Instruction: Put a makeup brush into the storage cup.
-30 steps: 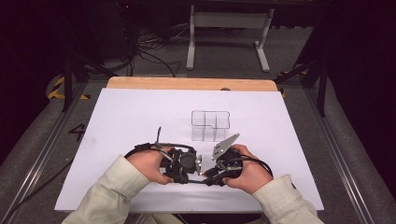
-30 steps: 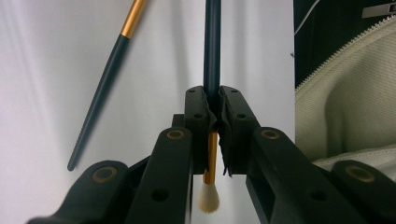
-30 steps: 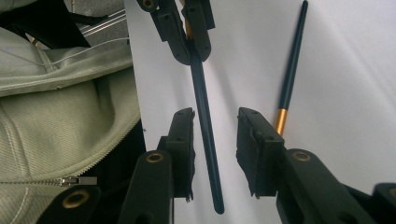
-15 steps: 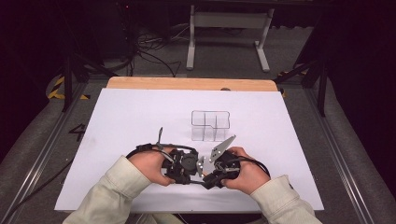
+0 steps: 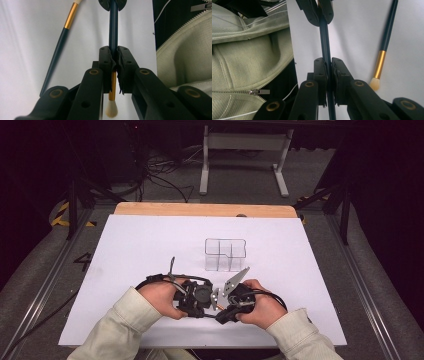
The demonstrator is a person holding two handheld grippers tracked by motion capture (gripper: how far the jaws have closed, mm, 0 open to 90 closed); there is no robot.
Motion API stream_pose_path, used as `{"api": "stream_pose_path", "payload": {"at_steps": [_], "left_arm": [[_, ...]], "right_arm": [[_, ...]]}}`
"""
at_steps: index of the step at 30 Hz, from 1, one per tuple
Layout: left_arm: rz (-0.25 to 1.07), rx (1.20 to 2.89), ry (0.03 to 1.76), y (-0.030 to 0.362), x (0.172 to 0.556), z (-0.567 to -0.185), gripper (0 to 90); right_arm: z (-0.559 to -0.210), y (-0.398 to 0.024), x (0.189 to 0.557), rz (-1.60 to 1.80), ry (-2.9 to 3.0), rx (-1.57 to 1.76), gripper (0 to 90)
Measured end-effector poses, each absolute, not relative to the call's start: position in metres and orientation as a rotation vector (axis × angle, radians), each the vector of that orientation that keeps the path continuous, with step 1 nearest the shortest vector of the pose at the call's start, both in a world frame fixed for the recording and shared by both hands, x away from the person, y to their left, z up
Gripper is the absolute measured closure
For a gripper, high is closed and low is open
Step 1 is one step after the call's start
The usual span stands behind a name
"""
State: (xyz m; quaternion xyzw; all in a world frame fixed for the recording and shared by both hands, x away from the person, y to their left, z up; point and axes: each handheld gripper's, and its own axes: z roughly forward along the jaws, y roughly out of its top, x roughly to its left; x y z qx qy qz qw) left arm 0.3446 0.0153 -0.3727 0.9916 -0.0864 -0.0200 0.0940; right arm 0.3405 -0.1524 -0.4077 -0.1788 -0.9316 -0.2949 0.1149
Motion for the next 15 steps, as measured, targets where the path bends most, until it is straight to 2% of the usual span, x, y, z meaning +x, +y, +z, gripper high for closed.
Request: {"api": "stream_pose_path", "payload": {"at_steps": [15], "left_arm": [[-0.087, 2.933, -0.267, 0.0168, 0.3429, -0.3727, 82.6]], "right_arm": [[-0.4132, -0.1473, 0.3393, -0.826, -2.75, -0.448, 84.3]]}}
